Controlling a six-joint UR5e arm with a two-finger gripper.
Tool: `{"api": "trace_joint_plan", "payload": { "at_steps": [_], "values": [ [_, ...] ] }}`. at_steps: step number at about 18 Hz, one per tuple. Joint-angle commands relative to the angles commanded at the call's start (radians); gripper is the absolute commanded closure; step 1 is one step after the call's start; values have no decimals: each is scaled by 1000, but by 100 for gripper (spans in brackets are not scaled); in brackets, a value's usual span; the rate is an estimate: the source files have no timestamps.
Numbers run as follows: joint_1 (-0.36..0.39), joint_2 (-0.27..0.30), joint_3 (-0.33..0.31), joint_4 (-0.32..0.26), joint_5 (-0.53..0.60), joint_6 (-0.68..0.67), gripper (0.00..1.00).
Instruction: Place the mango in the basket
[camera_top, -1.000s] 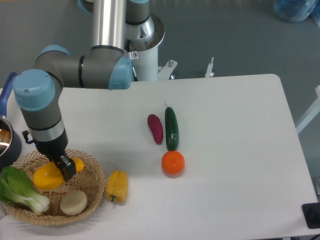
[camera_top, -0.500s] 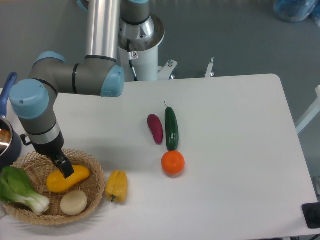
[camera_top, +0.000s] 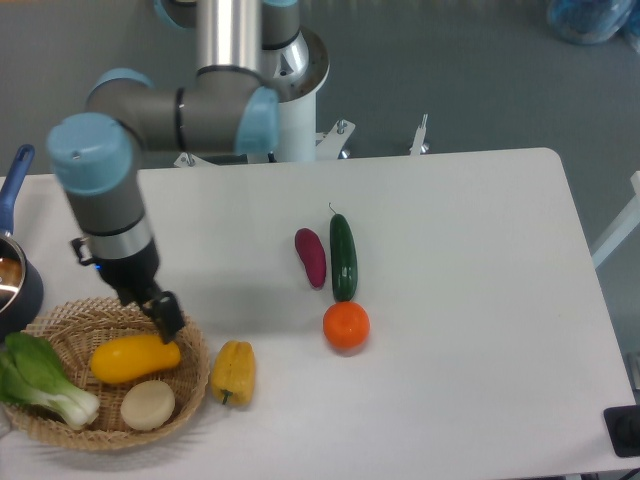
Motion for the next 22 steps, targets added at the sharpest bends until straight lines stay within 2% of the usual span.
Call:
{"api": "trace_joint_plan", "payload": {
  "at_steps": [3, 5, 6, 9, 17, 22],
  "values": [
    [109, 2, -15, 2, 58, 6, 0],
    [201, 3, -11, 2, 55, 21, 0],
    [265, 3, -8, 0, 52, 75, 0],
    [368, -8, 4, -5, 31, 161, 0],
    [503, -38, 29, -18, -59, 261, 0],
    [562, -34, 31, -31, -67, 391, 0]
  ]
}}
